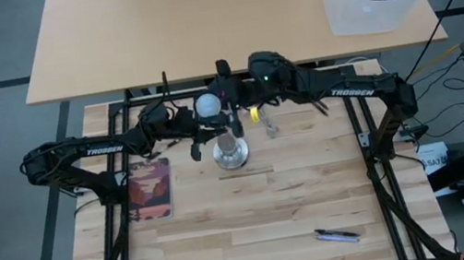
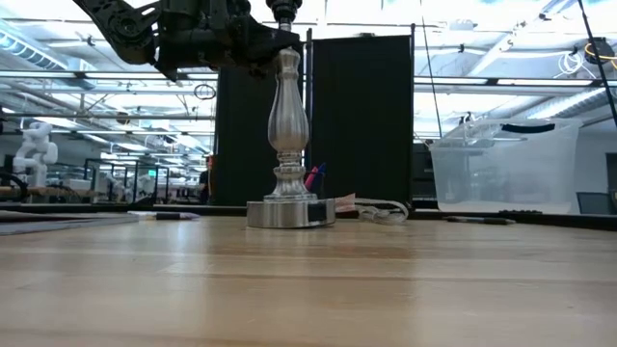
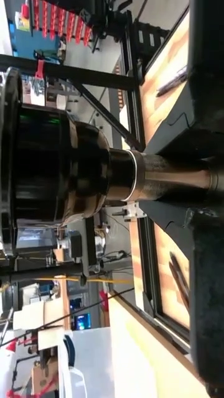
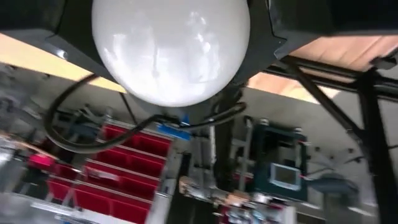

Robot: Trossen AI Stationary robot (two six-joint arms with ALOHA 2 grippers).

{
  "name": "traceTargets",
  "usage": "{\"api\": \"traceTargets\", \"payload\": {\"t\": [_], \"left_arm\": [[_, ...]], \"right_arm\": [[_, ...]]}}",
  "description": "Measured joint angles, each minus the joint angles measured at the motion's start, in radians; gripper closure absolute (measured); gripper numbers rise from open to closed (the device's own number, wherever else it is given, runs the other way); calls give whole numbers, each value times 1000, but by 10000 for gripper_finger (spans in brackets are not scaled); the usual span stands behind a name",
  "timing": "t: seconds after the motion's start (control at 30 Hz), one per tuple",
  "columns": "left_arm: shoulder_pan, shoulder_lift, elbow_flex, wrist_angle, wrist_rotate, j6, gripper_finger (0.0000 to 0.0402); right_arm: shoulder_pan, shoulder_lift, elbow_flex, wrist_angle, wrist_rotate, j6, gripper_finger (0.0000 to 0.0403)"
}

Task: Screw lightbulb
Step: Remove the lightbulb from the desk lamp

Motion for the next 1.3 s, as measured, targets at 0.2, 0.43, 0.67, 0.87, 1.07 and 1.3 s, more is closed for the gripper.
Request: {"api": "traceTargets", "payload": {"t": [0.2, 0.43, 0.67, 0.87, 1.07, 1.3], "left_arm": [[0, 0, 1, 1, 59, 7, 328], [4, 2, 3, 6, 134, 12, 328], [6, 2, 3, 6, 184, -15, 328], [6, 2, 2, 2, 253, -48, 328], [5, 2, 1, 1, 280, -56, 328], [13, 2, 0, 0, 274, -63, 328]], "right_arm": [[-37, 3, -1, 7, -159, -45, 143], [-63, 7, -3, 36, -351, -100, 143], [-75, 28, -4, 84, -439, -85, 143], [-74, 68, -4, 191, -499, -10, 143], [-69, 73, -6, 259, -495, 109, 94], [-43, 68, -6, 272, -461, 119, 61]]}}
